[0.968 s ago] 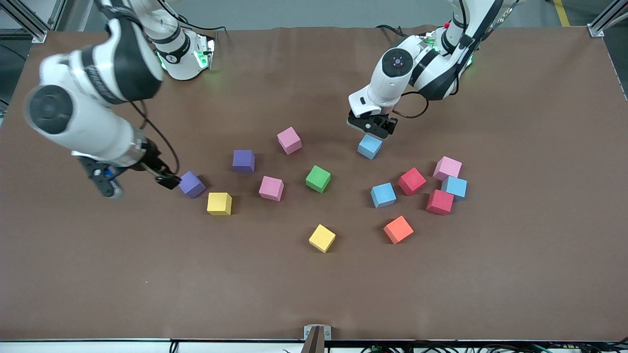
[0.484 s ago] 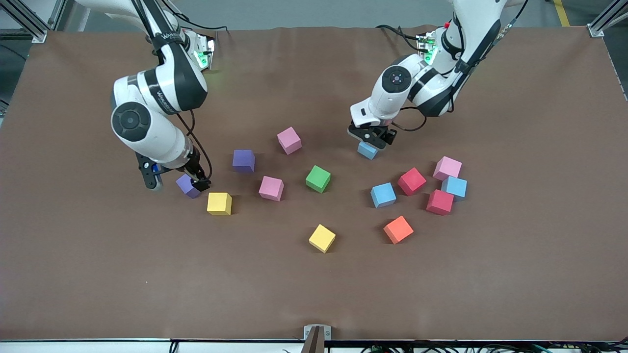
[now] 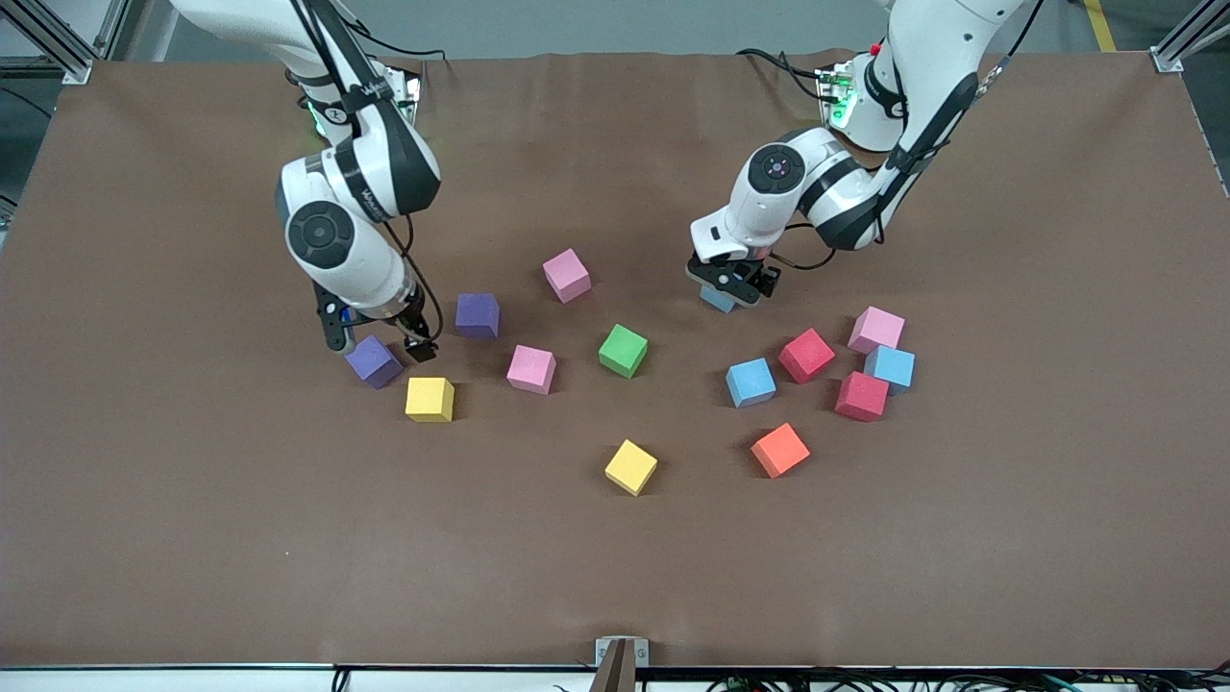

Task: Arrange 11 blocks into digit 3
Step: 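Grasp the blue cube with the left gripper while the right gripper grasps pink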

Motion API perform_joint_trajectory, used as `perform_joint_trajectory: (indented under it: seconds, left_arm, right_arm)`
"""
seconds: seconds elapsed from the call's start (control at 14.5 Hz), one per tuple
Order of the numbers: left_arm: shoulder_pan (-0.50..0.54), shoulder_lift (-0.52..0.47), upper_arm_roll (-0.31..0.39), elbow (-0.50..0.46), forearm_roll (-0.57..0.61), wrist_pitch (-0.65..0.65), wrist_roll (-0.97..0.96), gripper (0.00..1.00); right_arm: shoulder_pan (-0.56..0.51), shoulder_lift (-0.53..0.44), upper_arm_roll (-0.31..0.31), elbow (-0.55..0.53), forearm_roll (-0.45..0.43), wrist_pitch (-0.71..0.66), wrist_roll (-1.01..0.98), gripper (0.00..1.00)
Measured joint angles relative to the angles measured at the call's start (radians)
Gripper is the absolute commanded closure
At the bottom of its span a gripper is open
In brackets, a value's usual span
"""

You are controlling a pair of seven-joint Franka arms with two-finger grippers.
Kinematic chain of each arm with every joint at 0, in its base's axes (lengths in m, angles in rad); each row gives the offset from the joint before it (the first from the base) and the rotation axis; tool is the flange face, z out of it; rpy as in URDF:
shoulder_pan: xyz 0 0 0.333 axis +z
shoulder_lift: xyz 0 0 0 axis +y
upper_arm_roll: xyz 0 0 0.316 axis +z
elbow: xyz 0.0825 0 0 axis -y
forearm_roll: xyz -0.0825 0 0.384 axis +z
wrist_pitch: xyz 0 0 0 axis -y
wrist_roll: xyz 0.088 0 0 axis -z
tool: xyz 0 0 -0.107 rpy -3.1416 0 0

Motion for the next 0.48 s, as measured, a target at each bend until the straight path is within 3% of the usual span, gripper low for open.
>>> perform_joint_trajectory:
  seconds: [0.21, 0.35, 0.48]
  left_arm:
    - [0.000, 0.044, 0.002, 0.025, 0.060, 0.005, -0.068, 0.33]
    - [0.000, 0.057, 0.002, 0.047, 0.062, 0.005, -0.102, 0.38]
    - [0.000, 0.060, 0.002, 0.055, 0.062, 0.005, -0.150, 0.50]
  right_arm:
    - [0.111, 0.003, 0.001, -0.009, 0.000, 0.028, 0.018, 0.00]
    - [0.207, 0.021, 0.002, -0.014, 0.000, 0.077, 0.039, 0.00]
    - [0.266, 0.044, 0.002, -0.017, 0.000, 0.122, 0.047, 0.00]
